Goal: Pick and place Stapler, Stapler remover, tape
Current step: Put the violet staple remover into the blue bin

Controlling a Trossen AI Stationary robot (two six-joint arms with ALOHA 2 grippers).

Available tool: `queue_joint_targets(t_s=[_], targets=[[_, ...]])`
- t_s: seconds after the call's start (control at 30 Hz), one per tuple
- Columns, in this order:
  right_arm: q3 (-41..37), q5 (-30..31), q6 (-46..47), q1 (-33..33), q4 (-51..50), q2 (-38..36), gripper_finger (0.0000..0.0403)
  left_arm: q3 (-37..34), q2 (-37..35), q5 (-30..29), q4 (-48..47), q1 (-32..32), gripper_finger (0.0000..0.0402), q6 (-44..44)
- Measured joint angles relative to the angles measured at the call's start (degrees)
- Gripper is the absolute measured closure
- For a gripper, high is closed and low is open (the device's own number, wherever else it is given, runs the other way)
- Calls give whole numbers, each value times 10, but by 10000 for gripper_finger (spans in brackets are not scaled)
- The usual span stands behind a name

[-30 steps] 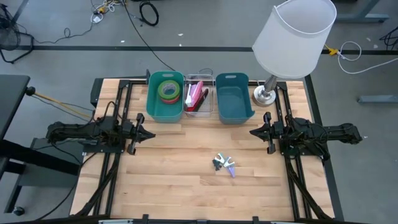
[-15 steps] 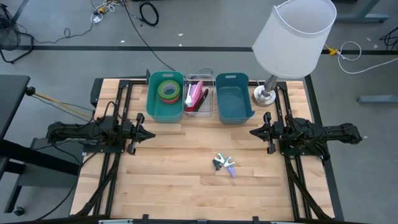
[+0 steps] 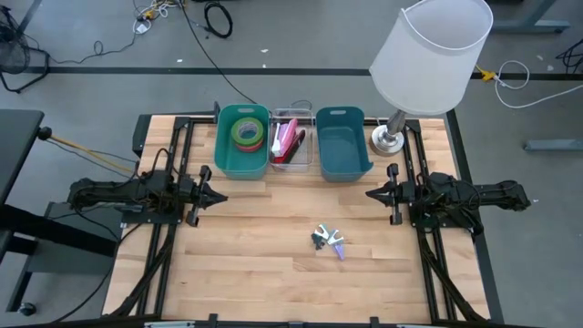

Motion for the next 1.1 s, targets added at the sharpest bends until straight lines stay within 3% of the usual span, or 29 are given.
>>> queue_joint_targets(t_s=[0.17, 0.47, 0.57, 0.83, 1.1], targets=[[0, 0, 2, 0, 25, 0, 387, 0, 0, 0, 0, 0, 399, 0], [0, 20, 141, 0, 152, 0, 387, 0, 0, 0, 0, 0, 399, 0], [0, 20, 144, -1, 190, 0, 389, 0, 0, 0, 0, 0, 399, 0], [60, 50, 134, -1, 177, 17, 401, 0, 0, 0, 0, 0, 399, 0], [155, 71, 140, -1, 161, 88, 402, 0, 0, 0, 0, 0, 399, 0]])
